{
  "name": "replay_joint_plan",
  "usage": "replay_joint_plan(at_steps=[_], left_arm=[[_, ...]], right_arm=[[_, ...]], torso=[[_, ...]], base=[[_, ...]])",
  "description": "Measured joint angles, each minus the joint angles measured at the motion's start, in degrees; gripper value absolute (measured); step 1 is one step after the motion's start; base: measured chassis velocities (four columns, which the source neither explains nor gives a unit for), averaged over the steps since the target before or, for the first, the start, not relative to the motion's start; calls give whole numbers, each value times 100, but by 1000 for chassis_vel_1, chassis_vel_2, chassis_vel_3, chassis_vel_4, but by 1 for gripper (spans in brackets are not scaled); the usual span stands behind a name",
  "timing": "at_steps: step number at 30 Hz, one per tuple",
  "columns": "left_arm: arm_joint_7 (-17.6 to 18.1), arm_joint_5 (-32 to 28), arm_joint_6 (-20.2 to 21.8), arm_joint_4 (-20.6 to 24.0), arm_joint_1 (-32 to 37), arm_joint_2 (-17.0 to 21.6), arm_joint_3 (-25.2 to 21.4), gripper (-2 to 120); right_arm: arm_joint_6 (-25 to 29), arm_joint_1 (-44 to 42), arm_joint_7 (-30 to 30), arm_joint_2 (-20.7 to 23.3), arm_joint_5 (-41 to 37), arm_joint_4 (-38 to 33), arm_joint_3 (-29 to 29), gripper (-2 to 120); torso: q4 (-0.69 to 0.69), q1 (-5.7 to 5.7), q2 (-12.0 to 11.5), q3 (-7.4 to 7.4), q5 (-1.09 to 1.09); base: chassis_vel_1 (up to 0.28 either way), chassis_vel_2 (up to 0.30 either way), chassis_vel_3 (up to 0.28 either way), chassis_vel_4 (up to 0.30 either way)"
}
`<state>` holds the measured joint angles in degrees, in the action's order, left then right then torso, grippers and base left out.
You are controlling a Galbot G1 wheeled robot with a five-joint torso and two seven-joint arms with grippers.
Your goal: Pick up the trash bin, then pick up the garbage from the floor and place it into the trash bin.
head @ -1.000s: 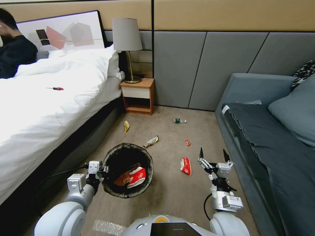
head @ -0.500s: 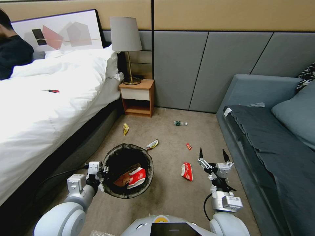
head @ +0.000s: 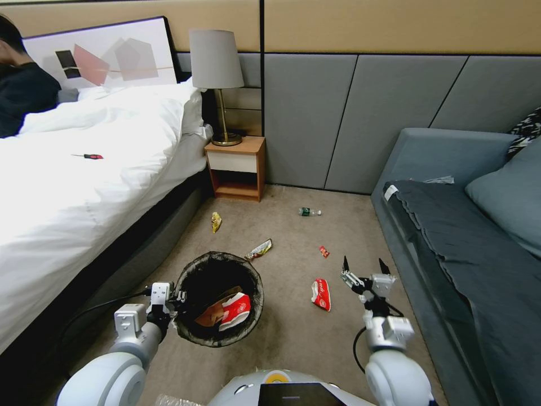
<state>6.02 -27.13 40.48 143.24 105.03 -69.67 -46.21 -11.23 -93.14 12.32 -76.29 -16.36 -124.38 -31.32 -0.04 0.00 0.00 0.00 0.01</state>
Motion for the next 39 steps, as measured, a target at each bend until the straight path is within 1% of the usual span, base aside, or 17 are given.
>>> replay_joint_plan(at_steps=[2,5,6,7,8,10,11,14,15,18,19,21,22,24,25,27,39], left_arm=[[11,-9,0,0,24,2,-5,2],[152,-163,35,0,61,-10,-2,2],[188,-199,50,0,59,-15,3,2],[188,-199,50,0,59,-15,3,2],[200,-217,60,0,58,-17,6,2],[211,-245,64,0,57,-12,-9,2],[211,-245,64,0,57,-12,-9,2],[216,-247,65,0,48,6,-56,2],[216,-247,65,0,48,6,-56,2],[223,-246,64,0,46,-1,-74,2],[223,-246,64,0,46,-1,-74,2],[226,-236,65,0,71,-22,-74,2],[226,-236,65,0,71,-22,-74,2],[227,-216,66,0,86,-26,-74,2],[227,-216,66,0,86,-26,-74,2],[227,-194,68,0,101,-30,-74,2],[207,-151,71,0,102,-87,-43,2]], right_arm=[[-14,101,-20,51,-89,146,23,100],[-117,600,-78,242,-544,854,213,100],[-170,741,-78,282,-678,1074,277,100],[-170,741,-78,282,-678,1074,277,100],[-220,897,-78,315,-800,1317,354,100],[-286,1245,-78,361,-977,1834,528,100],[-286,1245,-78,361,-977,1834,528,100],[-374,1622,-79,406,-1151,2418,784,100],[-374,1622,-79,406,-1151,2418,784,100],[-473,1911,-80,419,-1223,2887,998,100],[-473,1911,-80,419,-1223,2887,998,100],[-530,2261,-80,355,-1257,3495,1189,100],[-530,2261,-80,355,-1257,3495,1189,100],[-531,2524,-79,292,-1257,3914,1272,100],[-531,2524,-79,292,-1257,3914,1272,100],[-533,2794,-73,231,-1255,4309,1326,100],[-515,3252,-184,83,-1206,5133,1443,100]], torso=[[2,0,0,0,1],[6,0,0,0,0],[5,0,0,0,0],[5,0,0,0,0],[7,0,0,0,0],[5,0,0,0,0],[5,0,0,0,0],[4,0,0,0,0],[4,0,0,0,0],[4,0,0,0,-1],[4,0,0,0,-1],[5,0,0,0,0],[5,0,0,0,0],[4,0,0,0,-1],[4,0,0,0,-1],[4,0,0,1,0],[4,0,0,0,-1]], base=[[0,0,0,0],[0,0,0,0],[0,0,0,0],[0,0,0,0],[0,0,0,0],[0,0,0,0],[0,0,0,0],[0,0,0,0],[0,0,0,0],[0,0,0,0],[0,0,0,0],[0,0,0,0],[0,0,0,0],[0,0,0,0],[0,0,0,0],[0,0,0,0],[0,0,0,0]])
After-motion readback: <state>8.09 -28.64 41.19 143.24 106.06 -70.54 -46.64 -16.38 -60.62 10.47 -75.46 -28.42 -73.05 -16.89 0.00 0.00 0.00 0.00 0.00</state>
